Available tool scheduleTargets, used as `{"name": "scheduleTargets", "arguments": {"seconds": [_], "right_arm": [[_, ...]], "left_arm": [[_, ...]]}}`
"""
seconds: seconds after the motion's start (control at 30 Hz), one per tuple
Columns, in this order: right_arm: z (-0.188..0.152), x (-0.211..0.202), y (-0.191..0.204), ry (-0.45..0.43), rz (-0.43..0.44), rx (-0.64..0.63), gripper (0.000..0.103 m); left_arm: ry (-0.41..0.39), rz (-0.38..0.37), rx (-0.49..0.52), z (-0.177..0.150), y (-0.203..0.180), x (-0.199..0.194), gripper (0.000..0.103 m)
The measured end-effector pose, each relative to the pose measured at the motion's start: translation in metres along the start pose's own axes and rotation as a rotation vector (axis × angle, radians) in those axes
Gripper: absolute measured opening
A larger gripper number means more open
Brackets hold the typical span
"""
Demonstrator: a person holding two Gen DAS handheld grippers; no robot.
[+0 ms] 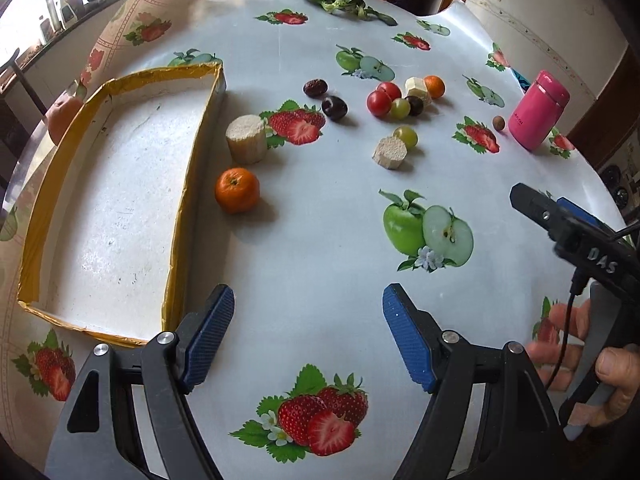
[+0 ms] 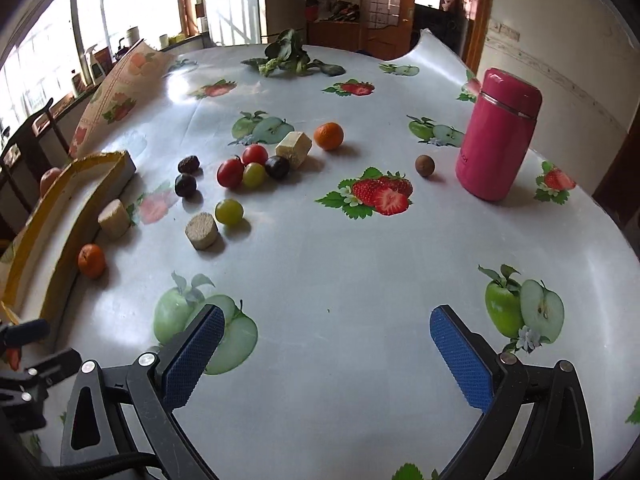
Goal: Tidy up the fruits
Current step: 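Move both grippers toward the pale round cake and beige slice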
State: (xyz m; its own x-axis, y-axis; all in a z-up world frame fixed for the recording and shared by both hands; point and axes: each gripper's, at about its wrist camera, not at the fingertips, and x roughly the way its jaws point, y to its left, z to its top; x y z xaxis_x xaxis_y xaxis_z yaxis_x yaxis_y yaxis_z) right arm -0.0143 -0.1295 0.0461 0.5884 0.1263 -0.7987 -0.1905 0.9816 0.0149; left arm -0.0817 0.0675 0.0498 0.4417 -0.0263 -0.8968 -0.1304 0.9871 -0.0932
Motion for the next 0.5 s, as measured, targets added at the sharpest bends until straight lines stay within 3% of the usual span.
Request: {"name": "scheduleTargets", "arguments": {"seconds": [0.1,0.17,0.27,0.37,0.5], "right_arm": [[0.016,-0.023,-0.015,-0.043,0.273,0.208,0.103],[0.028,-0.028,-0.019,-0.011,0.361,0.290,0.103],[0.054,-0.038,-0.004,0.002,0.389,0.147,0.103],[0.072,-0.048,0.018,0.057,0.346,-0.018,0.103],[0.080,-0.068,0.035,0.013,0.304,-0.161,0.103]], "left_arm": [[-0.030,0.026,0.013,0.013,-0.010,-0.015,0.077],[-0.054,0.058,0.024,0.018,-0.017,-0.026,0.077],[-0.092,0.089,0.026,0.026,-0.019,-0.042,0.077],[-0.135,0.112,0.020,0.031,-0.019,-0.056,0.077],[-0.169,0.118,0.007,0.034,-0.012,-0.069,0.077]]}}
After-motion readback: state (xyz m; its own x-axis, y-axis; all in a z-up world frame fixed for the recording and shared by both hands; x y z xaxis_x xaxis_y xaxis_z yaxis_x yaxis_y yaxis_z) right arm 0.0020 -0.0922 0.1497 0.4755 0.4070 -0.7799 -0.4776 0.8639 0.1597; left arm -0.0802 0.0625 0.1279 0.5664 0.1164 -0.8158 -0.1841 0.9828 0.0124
